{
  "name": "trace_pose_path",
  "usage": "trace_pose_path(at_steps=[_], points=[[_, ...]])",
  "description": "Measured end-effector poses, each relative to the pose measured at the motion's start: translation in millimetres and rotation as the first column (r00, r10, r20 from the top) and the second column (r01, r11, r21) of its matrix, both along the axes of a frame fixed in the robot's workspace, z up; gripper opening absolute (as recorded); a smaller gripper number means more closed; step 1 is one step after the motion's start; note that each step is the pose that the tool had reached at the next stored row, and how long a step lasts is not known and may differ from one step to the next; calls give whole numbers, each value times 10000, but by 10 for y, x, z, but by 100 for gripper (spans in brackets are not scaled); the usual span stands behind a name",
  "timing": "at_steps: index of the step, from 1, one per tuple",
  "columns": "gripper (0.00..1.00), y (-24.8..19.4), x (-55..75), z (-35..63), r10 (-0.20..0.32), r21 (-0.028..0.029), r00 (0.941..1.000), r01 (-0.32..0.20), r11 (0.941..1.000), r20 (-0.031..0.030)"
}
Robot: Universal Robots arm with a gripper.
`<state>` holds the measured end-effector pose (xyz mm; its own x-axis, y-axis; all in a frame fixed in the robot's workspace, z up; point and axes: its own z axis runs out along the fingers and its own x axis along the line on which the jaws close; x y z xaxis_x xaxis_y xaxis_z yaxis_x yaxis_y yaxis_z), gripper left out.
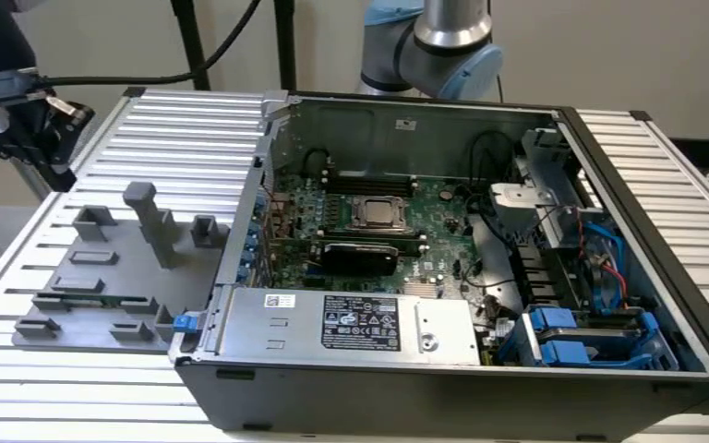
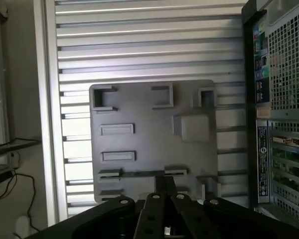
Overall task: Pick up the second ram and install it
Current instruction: 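Reach for the second ram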
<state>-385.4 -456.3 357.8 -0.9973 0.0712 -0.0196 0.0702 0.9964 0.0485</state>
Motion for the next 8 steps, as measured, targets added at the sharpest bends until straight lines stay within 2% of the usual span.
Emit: trace_pose_path(at_steps=[4,8], points=[[0,-18,-171,-55,0,0,10000,0,10000,-1],[0,-49,-198,-105,17,-1,10000,-17,10000,-24]])
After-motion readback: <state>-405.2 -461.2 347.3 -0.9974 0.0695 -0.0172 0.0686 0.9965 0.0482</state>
